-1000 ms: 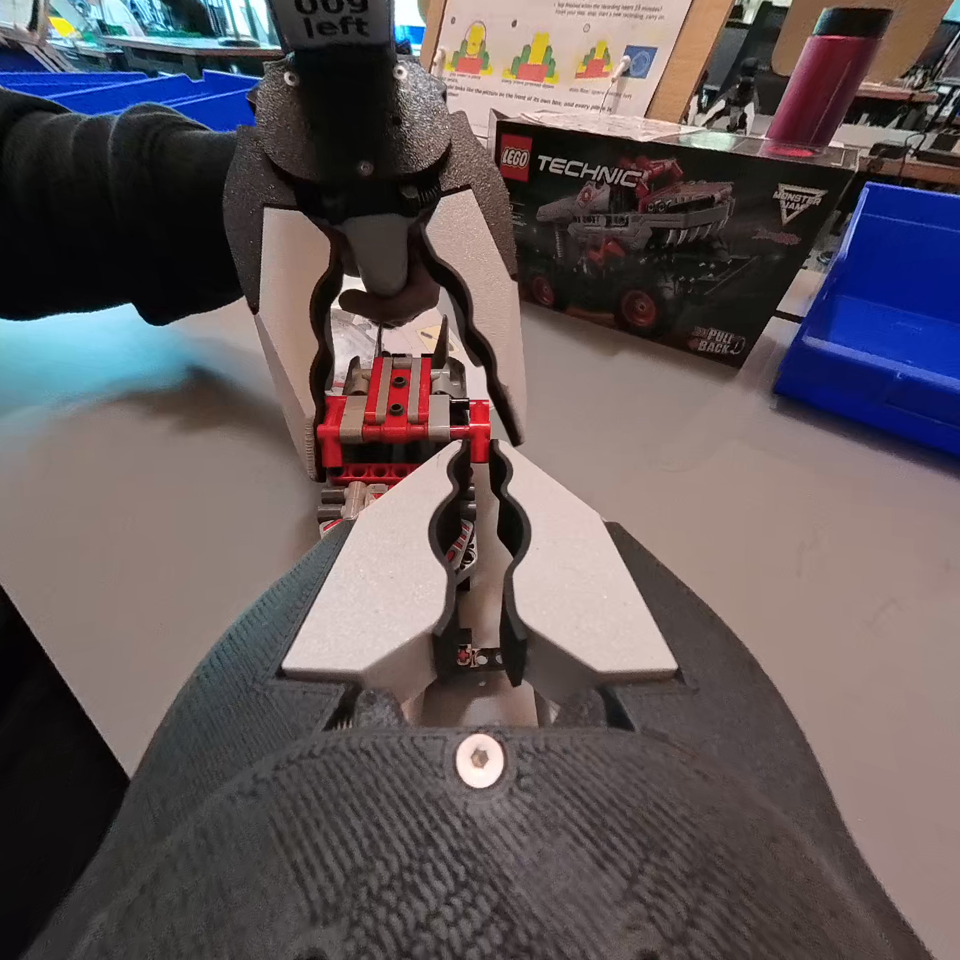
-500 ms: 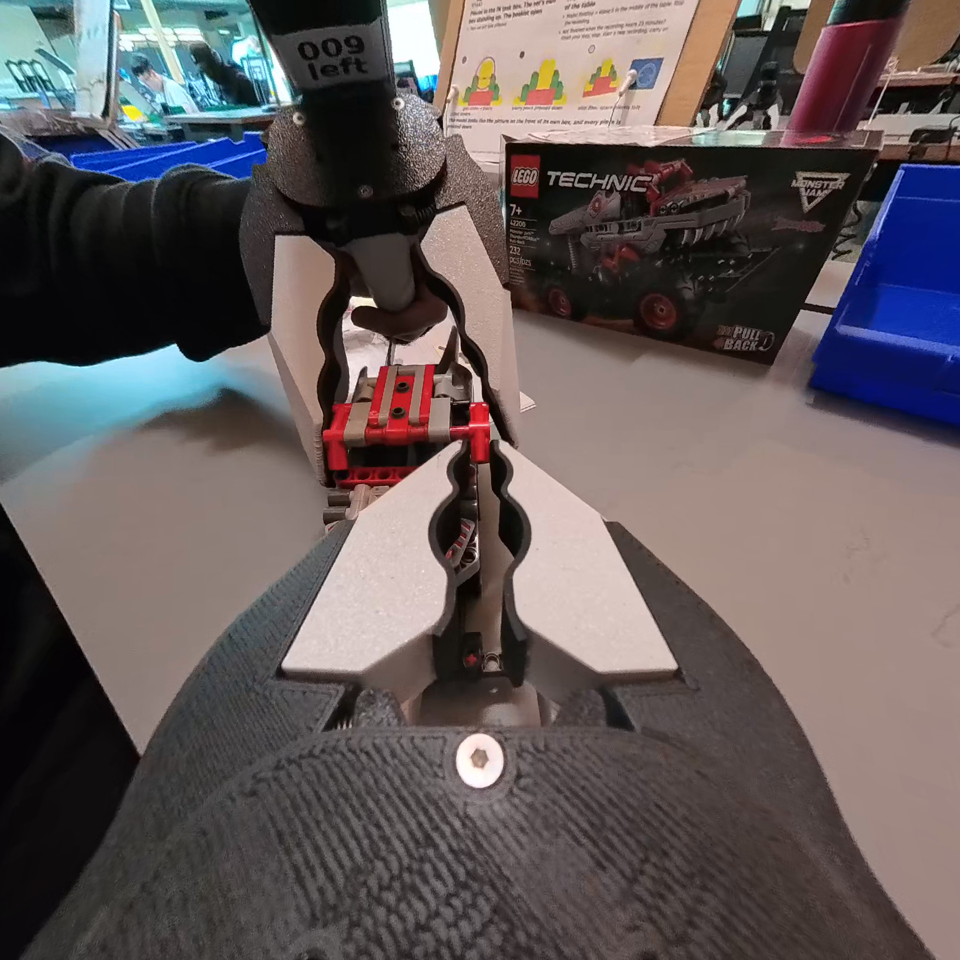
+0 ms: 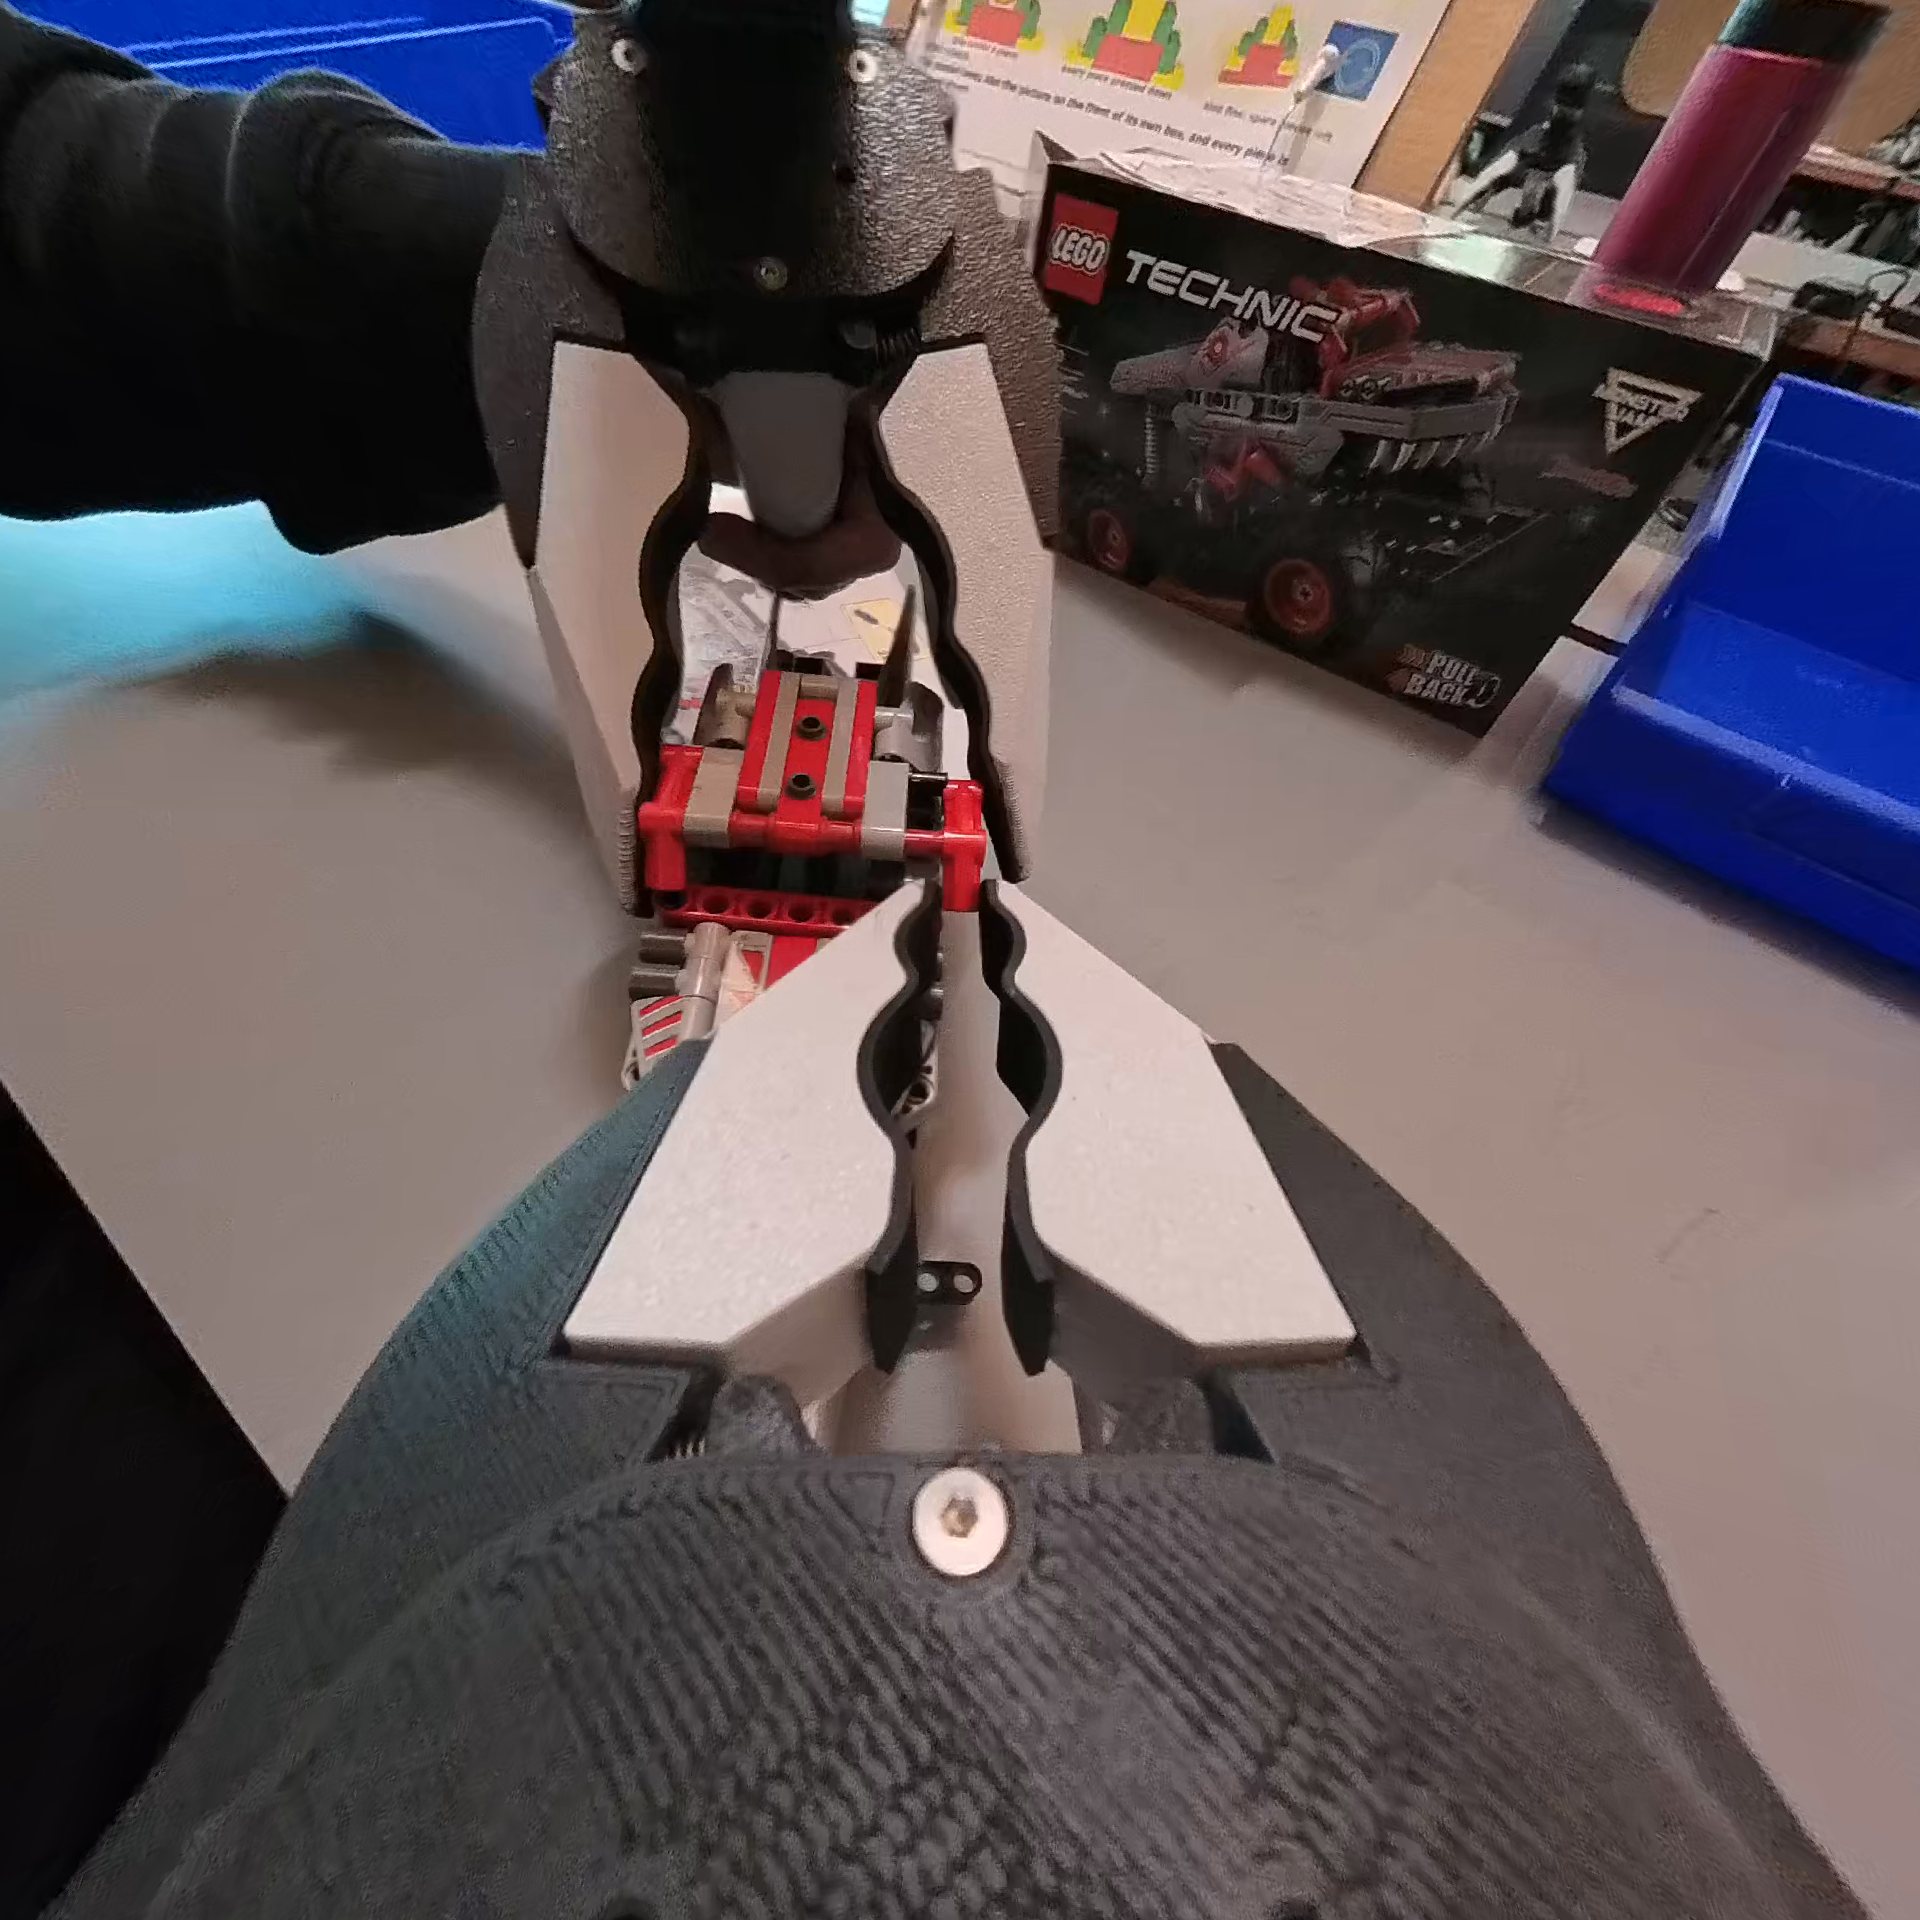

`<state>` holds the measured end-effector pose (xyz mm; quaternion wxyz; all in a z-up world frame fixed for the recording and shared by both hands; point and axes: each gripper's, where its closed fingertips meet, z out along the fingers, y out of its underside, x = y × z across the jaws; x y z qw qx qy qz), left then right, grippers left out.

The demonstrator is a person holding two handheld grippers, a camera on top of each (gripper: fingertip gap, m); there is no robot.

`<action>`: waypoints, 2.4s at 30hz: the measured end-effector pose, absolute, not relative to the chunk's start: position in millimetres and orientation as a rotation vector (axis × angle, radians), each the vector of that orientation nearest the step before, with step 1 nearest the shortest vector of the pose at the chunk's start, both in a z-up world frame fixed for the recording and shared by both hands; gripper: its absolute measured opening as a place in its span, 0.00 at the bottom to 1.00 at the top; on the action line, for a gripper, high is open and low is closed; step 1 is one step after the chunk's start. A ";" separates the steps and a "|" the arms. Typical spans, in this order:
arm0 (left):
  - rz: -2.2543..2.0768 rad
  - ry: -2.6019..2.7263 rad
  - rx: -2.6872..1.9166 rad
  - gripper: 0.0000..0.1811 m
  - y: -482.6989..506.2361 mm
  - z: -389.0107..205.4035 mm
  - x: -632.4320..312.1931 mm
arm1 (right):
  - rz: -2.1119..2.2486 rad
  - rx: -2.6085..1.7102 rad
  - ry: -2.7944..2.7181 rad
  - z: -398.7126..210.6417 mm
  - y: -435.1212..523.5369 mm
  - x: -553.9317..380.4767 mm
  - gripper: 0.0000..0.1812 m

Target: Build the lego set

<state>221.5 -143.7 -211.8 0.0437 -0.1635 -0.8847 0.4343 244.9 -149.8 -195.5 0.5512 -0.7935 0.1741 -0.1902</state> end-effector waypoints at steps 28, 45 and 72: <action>1.357 -2.729 -0.513 0.39 -140.4 -211.5 224.3 | -0.312 -1.756 0.518 -196.8 -144.1 246.0 0.03; 1.402 -2.754 -0.536 0.39 -143.4 -209.6 227.9 | -0.545 -1.805 0.381 -195.2 -147.8 250.9 0.03; 1.371 -2.750 -0.512 0.39 -141.6 -210.8 227.1 | -0.551 -1.906 0.426 -199.7 -145.1 251.3 0.03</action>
